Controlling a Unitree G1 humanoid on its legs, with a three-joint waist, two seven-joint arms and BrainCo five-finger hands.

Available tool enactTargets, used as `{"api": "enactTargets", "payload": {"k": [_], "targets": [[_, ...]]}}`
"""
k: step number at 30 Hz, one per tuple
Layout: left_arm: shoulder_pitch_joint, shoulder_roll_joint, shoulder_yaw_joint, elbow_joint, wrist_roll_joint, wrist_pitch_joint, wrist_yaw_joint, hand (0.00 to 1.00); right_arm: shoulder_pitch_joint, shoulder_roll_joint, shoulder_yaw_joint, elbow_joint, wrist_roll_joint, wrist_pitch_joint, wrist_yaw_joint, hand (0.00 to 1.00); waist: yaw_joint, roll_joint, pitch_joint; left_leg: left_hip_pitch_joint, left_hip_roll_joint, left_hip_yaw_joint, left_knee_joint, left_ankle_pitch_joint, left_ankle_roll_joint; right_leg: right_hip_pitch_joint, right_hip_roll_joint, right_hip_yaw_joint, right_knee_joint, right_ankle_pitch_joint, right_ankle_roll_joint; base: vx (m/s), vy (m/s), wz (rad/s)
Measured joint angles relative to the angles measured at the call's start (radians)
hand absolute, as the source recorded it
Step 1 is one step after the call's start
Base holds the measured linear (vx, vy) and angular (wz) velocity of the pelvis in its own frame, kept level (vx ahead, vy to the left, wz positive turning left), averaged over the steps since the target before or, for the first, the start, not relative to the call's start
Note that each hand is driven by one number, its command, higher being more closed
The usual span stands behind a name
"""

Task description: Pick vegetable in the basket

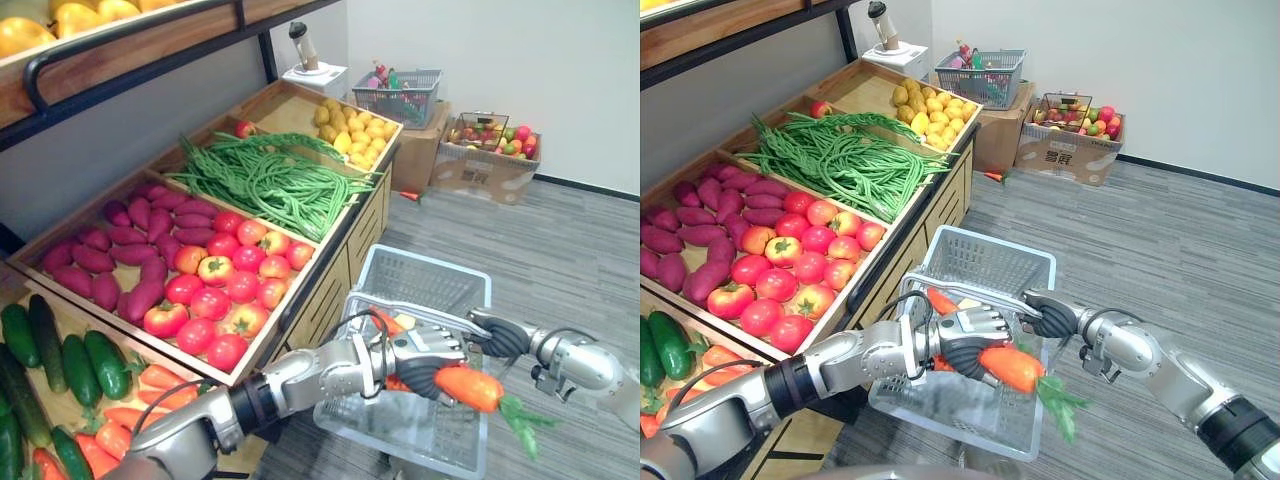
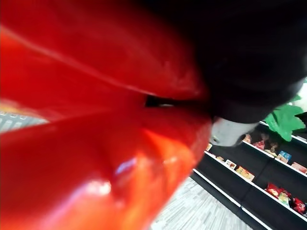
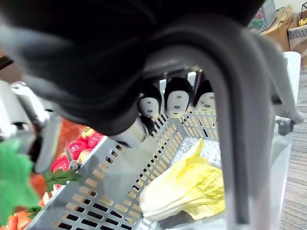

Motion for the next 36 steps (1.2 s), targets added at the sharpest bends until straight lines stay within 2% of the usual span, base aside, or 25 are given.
{"api": "enactTargets", "payload": {"k": [6, 15, 16, 22, 36], "targets": [[0.000, -0.077, 0.007, 0.175, 0.059, 0.023, 0.002, 1.00, -0.021, 0.001, 0.007, -0.014, 0.002, -0.001, 0.005, 1.00, -0.014, -0.001, 0.000, 0.002, -0.001, 0.012, 0.000, -0.001, -0.002, -0.003, 0.006, 0.014, 0.000, 0.001, 0.001, 0.03, 0.015, -0.06], [-0.002, -0.135, 0.038, 0.367, 0.174, 0.052, 0.004, 1.00, -0.069, 0.001, 0.050, -0.020, 0.024, -0.001, 0.019, 1.00, -0.016, -0.007, 0.004, 0.004, 0.002, 0.047, 0.005, -0.005, -0.006, -0.017, 0.022, 0.039, -0.002, 0.007, -0.002, 0.04, 0.020, -0.11], [-0.003, -0.137, 0.047, 0.384, 0.175, 0.052, 0.005, 0.00, -0.077, 0.001, 0.061, -0.020, 0.028, -0.001, 0.019, 1.00, -0.017, -0.012, 0.006, 0.003, 0.005, 0.049, 0.010, -0.008, -0.007, -0.018, 0.022, 0.041, -0.004, 0.007, -0.002, 0.03, 0.010, -0.07], [-0.010, -0.137, 0.056, 0.476, 0.240, 0.073, 0.026, 0.00, -0.097, 0.003, 0.085, -0.026, 0.042, -0.001, 0.019, 1.00, -0.017, -0.024, 0.014, 0.000, 0.023, 0.060, 0.035, -0.018, -0.006, -0.021, 0.029, 0.044, -0.009, 0.007, -0.002, 0.04, 0.014, -0.03], [-0.030, -0.138, 0.085, 0.483, 0.232, 0.089, 0.041, 0.00, -0.097, 0.032, 0.085, -0.005, 0.042, 0.000, 0.035, 1.00, -0.019, -0.031, 0.063, -0.001, 0.026, 0.051, 0.031, -0.018, -0.005, -0.012, 0.020, 0.024, -0.012, 0.007, -0.002, 0.04, 0.017, 0.04]]}}
